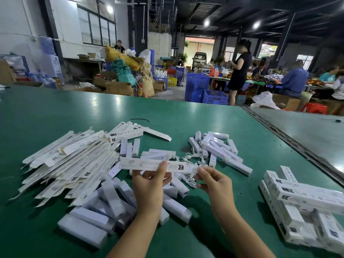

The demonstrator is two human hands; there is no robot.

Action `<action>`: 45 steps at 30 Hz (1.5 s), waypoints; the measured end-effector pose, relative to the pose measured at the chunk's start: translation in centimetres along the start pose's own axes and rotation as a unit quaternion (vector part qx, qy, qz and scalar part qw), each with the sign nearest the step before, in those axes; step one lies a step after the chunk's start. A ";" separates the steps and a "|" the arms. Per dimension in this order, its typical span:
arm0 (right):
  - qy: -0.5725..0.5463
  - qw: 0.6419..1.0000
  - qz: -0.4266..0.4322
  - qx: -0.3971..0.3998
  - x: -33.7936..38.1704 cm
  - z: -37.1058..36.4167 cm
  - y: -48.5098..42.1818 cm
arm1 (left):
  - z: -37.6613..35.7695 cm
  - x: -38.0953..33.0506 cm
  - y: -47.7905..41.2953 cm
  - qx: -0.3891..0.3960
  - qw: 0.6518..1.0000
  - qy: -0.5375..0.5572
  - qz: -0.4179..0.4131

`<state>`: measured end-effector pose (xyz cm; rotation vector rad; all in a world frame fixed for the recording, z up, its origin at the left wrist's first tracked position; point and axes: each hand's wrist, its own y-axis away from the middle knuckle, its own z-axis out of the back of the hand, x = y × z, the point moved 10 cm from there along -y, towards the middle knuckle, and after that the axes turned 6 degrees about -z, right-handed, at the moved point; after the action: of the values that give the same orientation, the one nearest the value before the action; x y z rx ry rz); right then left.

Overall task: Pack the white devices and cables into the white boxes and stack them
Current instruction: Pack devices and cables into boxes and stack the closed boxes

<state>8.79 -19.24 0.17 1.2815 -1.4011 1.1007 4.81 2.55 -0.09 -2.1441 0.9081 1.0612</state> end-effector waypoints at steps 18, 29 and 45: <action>0.020 0.999 -0.031 0.031 -0.1 -0.6 0.2 | -1.2 0.0 0.6 0.053 0.997 -0.040 -0.030; -0.063 0.960 -0.191 0.197 -2.5 -3.9 1.7 | -1.3 0.3 0.8 0.059 0.997 -0.046 -0.019; 0.606 0.794 0.054 -0.013 -1.6 0.4 -1.9 | 1.2 1.3 -0.9 -0.027 1.000 0.002 0.007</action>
<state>10.73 -19.49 -1.44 0.2359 -0.4672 1.5360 5.57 3.63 -1.60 -2.1881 0.9084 1.1005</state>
